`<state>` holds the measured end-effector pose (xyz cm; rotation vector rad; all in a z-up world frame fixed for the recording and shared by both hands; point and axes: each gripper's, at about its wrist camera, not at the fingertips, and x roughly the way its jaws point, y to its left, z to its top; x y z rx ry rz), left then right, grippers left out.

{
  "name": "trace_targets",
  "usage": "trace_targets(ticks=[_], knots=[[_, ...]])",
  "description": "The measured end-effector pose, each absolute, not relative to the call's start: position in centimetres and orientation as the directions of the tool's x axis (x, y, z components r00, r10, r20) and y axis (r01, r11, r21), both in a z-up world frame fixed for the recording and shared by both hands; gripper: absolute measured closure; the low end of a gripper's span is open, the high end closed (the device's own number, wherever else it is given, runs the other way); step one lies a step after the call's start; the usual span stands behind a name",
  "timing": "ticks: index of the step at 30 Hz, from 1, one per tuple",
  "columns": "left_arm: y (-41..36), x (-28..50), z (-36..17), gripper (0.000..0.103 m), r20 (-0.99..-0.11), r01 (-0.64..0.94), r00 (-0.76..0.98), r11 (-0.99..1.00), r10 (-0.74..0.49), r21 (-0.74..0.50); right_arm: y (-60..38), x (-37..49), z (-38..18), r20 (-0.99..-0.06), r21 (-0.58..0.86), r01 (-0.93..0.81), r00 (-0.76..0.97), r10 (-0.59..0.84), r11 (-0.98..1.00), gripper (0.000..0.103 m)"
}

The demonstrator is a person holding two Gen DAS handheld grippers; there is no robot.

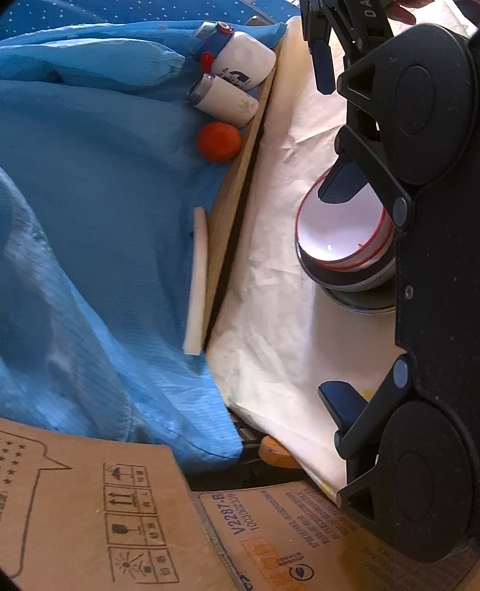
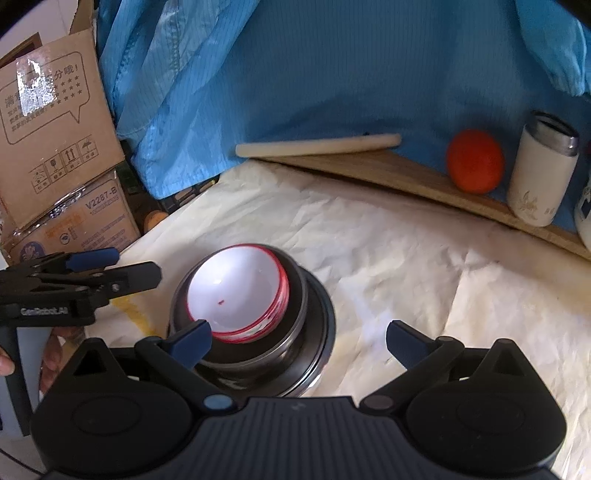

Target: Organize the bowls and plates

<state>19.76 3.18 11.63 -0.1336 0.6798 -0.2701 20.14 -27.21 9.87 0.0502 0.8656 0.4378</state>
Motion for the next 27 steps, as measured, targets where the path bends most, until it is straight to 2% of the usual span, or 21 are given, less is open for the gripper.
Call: trace_targets(ticks=[12, 21, 27], knots=[[3.5, 17.8, 10.5, 0.001, -0.515, 0.151, 0.822, 0.965, -0.243, -0.215, -28.2, 19.1, 9.3, -0.673, 0.213, -0.333, 0.631, 0.385, 0.919, 0.0], [2.7, 14.9, 10.8, 0.001, -0.41, 0.08, 0.902, 0.985, -0.137, -0.153, -28.4, 17.1, 9.4, -0.603, 0.202, -0.333, 0.699, 0.385, 0.921, 0.0], [2.2, 13.6, 11.0, 0.001, -0.383, 0.067, 0.916, 0.987, -0.119, -0.146, -28.3, 16.2, 9.2, -0.58, 0.204, -0.335, 0.716, 0.389, 0.92, 0.0]])
